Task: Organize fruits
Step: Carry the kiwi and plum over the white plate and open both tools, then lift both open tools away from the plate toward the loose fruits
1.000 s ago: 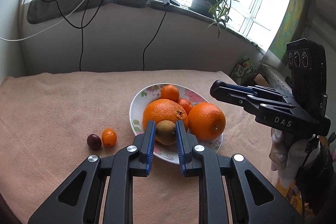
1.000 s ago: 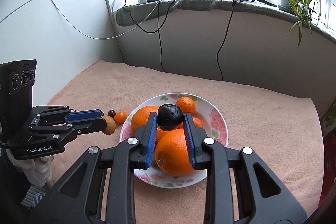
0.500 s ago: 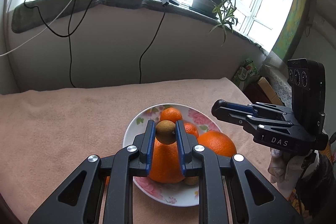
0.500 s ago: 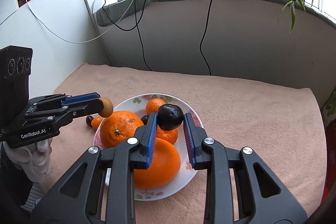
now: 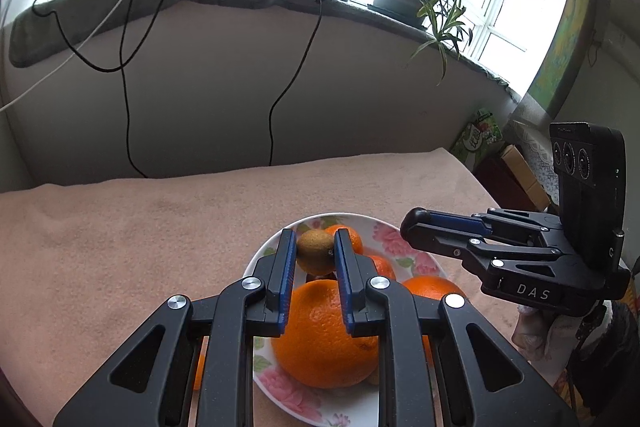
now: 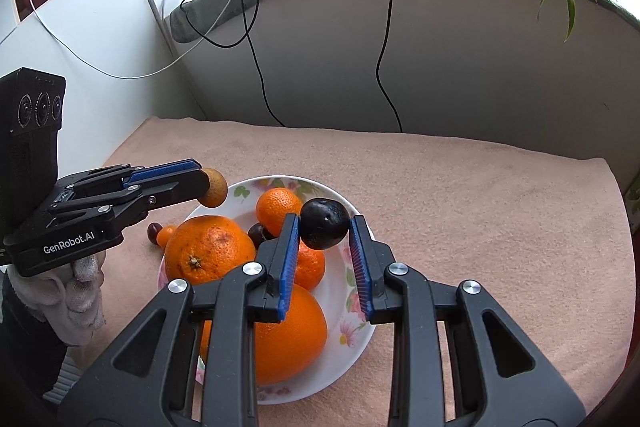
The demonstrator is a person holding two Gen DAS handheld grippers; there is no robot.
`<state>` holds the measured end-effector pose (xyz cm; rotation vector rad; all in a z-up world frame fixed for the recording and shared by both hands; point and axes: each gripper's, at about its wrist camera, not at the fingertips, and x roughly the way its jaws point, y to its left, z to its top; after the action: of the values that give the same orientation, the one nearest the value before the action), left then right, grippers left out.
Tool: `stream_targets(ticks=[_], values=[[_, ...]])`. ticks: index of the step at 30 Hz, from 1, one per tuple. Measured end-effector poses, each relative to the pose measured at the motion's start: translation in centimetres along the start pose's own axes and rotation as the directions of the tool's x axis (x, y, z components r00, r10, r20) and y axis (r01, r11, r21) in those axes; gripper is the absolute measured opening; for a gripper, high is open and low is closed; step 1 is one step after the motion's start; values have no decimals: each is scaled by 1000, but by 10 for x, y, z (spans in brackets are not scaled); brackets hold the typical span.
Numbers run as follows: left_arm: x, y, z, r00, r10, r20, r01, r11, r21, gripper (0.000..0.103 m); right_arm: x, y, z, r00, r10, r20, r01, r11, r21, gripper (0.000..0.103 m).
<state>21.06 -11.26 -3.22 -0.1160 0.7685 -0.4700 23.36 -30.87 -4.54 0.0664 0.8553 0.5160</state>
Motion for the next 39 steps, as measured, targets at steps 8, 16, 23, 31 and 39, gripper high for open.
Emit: stream_targets(ticks=[8, 16, 23, 31, 39], values=[[-3, -2, 2, 1000, 3, 6, -3, 1000, -1, 18, -7, 1, 0, 1000, 6, 7, -6, 1000, -3, 28], [-7, -6, 2, 1000, 3, 12, -3, 1000, 4, 28, -18, 4, 0, 999, 1, 33, -1, 1000, 4, 55], [-12, -6, 2, 1000, 5, 20, -5, 1000, 6, 48, -25, 7, -1, 999, -6, 42, 6, 1000, 4, 70], [-16, -9, 2, 999, 31, 31, -32, 999, 14, 79, -27, 7, -4, 999, -15, 41, 15, 1000, 10, 81], [-20, -11, 0, 998, 61, 27, -61, 998, 11, 80, -32, 5, -8, 999, -3, 50, 0, 999, 53, 85]])
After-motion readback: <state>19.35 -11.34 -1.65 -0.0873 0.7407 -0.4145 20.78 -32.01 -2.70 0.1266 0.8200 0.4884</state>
